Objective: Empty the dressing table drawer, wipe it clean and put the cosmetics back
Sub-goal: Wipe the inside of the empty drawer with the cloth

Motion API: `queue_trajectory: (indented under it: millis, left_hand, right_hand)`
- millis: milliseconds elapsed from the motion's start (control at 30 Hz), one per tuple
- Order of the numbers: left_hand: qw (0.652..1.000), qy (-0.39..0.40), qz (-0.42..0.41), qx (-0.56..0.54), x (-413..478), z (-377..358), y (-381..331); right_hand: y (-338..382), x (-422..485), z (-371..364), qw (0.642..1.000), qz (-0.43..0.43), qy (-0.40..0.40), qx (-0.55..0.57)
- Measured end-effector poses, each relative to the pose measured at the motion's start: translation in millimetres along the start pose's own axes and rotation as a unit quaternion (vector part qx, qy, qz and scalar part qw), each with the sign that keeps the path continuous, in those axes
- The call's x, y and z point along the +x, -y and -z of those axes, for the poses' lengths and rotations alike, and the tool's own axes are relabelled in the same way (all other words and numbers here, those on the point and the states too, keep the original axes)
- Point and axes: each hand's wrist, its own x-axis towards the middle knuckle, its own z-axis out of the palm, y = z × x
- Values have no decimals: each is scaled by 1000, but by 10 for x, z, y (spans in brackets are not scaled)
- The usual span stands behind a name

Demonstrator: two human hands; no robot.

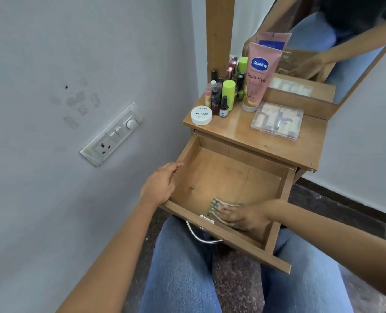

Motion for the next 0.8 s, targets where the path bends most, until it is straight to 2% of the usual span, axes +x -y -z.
queue_trajectory:
  millis: [167, 300, 467, 633, 800]
  left_hand:
    - [1000, -8, 7, 6, -23, -20, -34]
    - [1000, -1, -1, -7, -24, -25, -25]
    - [1000, 1, 4, -7, -6, -23, 2]
    - [1000, -1, 1, -9, -24, -21, -17]
    - [1000, 5, -2, -5, -26, -8, 4]
  right_hand:
    - [114, 60, 31, 999, -18, -13, -40]
    - [256, 547, 318, 995, -9, -72, -62]
    - [458, 1034, 645, 991, -33, -79, -100]
    - [358, 992, 515, 987, -22, -137, -86]
    - [176, 883, 744, 985, -5, -124, -117]
